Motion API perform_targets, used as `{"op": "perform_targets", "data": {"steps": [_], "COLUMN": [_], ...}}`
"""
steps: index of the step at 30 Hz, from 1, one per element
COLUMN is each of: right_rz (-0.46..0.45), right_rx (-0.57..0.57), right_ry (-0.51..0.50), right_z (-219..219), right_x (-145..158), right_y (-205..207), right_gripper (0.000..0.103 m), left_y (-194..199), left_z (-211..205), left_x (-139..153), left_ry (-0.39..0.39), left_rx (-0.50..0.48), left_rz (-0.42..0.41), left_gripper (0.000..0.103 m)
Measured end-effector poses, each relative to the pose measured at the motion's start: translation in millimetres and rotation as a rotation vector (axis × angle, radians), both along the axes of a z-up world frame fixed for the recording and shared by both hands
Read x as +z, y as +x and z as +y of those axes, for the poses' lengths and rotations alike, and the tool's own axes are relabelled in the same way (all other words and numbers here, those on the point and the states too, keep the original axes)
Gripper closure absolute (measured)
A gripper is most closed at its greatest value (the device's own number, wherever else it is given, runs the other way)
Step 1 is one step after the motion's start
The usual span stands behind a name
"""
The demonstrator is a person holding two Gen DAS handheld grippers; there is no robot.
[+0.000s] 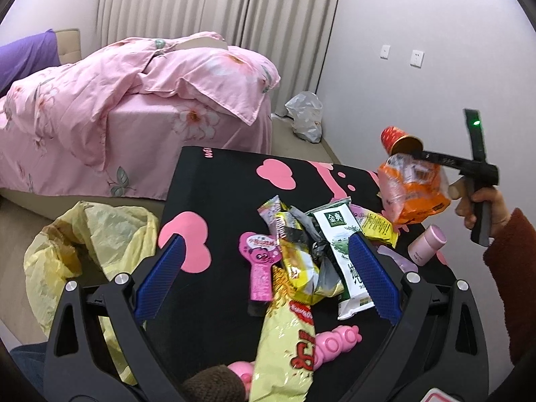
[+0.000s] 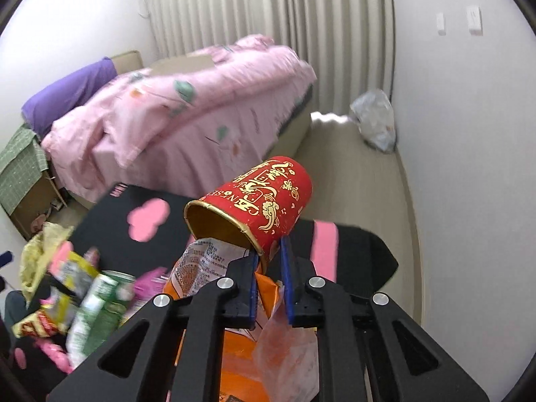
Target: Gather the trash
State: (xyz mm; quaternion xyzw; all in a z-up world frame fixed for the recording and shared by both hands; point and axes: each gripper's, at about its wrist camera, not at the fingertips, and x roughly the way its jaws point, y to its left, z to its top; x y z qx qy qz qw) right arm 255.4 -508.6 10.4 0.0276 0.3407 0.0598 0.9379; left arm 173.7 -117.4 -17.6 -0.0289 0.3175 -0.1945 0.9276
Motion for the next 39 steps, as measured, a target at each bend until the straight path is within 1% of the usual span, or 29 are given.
{"op": "perform_targets", "data": {"steps": [2, 3, 6, 9, 11, 14, 15, 17, 18, 19, 20, 21, 23, 25, 27, 28, 32, 35, 37, 38, 39], "right_rz": [-0.026, -0.042, -0.017, 0.043, 0.102, 0.153, 0.176, 0.195, 0.199, 0.196, 0.191, 0.18, 0.167, 0.159, 0.148, 0.143, 0.109, 0.061, -0.011, -0.062, -0.092], "right_rx": [0.026, 0.049, 0.098, 0.144, 0.176, 0.191, 0.202, 0.22, 0.232, 0.241, 0.245, 0.252, 0.241, 0.188, 0.142, 0.121, 0.084, 0.072, 0.061, 0.042, 0.032], "right_ry": [0.01, 0.028, 0.095, 0.124, 0.167, 0.194, 0.189, 0.162, 0.141, 0.126, 0.123, 0.142, 0.176, 0.173, 0.17, 0.173, 0.187, 0.187, 0.187, 0.182, 0.184], "right_z": [15, 30, 57, 82, 96, 107, 111, 124, 126, 125, 124, 119, 110, 97, 86, 80, 67, 55, 41, 31, 25], "right_x": [14, 23, 25, 9, -12, -37, -47, -58, -62, -64, -64, -66, -70, -73, -76, -78, -78, -65, -48, -38, -33], "right_y": [-11, -21, -44, -63, -78, -98, -107, -116, -123, -132, -137, -146, -160, -176, -189, -195, -216, -220, -218, -216, -214], "right_gripper": [0.09, 0.09, 0.09, 0.09, 0.09, 0.089, 0.089, 0.089, 0.086, 0.082, 0.071, 0.063, 0.061, 0.061, 0.061, 0.061, 0.06, 0.056, 0.054, 0.049, 0.044], "left_y": [-4, -6, -15, -22, -26, -28, -27, -27, -27, -27, -28, -30, -34, -39, -41, -42, -44, -44, -45, -44, -44], "left_z": [9, 12, 24, 31, 29, 17, 10, -5, -14, -22, -28, -38, -57, -80, -95, -99, -97, -92, -91, -91, -91], "left_x": [3, 5, 9, 9, 6, 0, -2, -5, -6, -6, -6, -5, -6, -12, -20, -23, -26, -19, -13, -9, -7], "left_ry": [-0.012, -0.018, -0.05, -0.077, -0.072, -0.062, -0.057, -0.044, -0.034, -0.024, -0.017, -0.006, 0.023, 0.081, 0.127, 0.137, 0.121, 0.112, 0.114, 0.115, 0.111], "left_rx": [0.01, 0.013, 0.019, 0.003, -0.019, -0.076, -0.108, -0.17, -0.202, -0.223, -0.24, -0.265, -0.316, -0.367, -0.372, -0.371, -0.35, -0.327, -0.315, -0.303, -0.299], "left_rz": [-0.01, -0.013, -0.016, -0.002, 0.01, 0.036, 0.049, 0.068, 0.074, 0.075, 0.072, 0.068, 0.062, 0.05, 0.046, 0.051, 0.066, 0.058, 0.041, 0.029, 0.025], "left_gripper": [0.01, 0.01, 0.01, 0.01, 0.01, 0.012, 0.015, 0.016, 0.017, 0.018, 0.018, 0.018, 0.019, 0.026, 0.03, 0.032, 0.033, 0.033, 0.033, 0.033, 0.033]}}
